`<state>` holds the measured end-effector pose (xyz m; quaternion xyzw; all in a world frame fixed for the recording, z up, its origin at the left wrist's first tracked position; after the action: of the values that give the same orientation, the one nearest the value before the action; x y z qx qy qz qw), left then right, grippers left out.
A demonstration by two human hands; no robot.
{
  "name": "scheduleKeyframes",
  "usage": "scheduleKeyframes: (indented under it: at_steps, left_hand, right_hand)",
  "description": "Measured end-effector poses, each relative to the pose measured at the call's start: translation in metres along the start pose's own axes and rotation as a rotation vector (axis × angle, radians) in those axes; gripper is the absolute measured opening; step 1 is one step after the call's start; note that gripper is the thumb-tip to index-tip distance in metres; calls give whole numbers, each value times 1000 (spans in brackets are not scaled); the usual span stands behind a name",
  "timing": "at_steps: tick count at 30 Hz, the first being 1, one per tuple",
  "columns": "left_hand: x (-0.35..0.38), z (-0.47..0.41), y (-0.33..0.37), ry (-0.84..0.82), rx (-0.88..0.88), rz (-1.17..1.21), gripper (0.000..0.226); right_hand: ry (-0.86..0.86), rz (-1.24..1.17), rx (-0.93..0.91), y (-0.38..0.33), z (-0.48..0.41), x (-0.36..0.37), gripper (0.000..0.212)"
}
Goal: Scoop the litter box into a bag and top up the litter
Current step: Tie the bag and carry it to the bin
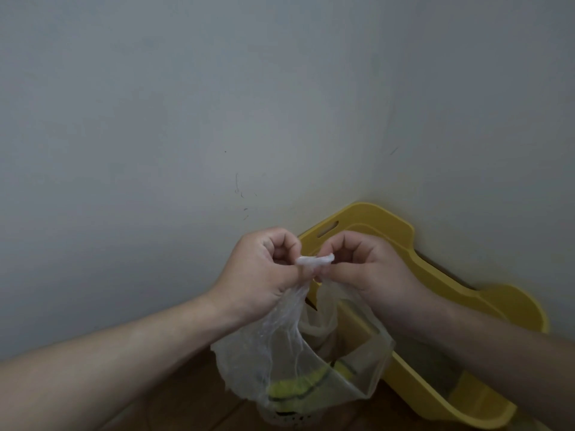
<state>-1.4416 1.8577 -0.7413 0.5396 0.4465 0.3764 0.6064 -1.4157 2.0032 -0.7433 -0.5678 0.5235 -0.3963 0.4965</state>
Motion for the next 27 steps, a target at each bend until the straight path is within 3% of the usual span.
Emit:
scheduleKeyframes:
  at_steps: [4, 9, 17, 21, 27]
  left_hand:
    - [-3, -4, -7, 10, 8, -48, 38]
    - [3, 1, -1, 3, 23, -19, 24]
    - [8, 1, -9, -100, -51, 132, 31]
    - [7, 0, -15, -161, -141, 231, 30]
    - [5, 0, -19, -117, -210, 120, 24]
  right_hand:
    - [-60, 32, 17, 3, 5, 6, 29]
    - [90, 134, -6, -1, 3, 1, 15]
    - [85, -50, 144, 5, 5, 0, 32]
    - [62, -63, 161, 9, 2, -1, 27]
    - [-12, -135, 195, 14, 2, 8, 24]
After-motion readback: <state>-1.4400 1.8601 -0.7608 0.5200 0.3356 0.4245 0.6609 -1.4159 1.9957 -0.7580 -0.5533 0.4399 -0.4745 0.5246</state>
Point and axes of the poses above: each hand's wrist, its own z-axis away from the middle knuckle, its own x-axis out of the palm, y = z × x, the point moved 6 cm from there along -z, towards the middle knuckle, and after that the axes turned 9 degrees about -x, right-handed, at the moved point
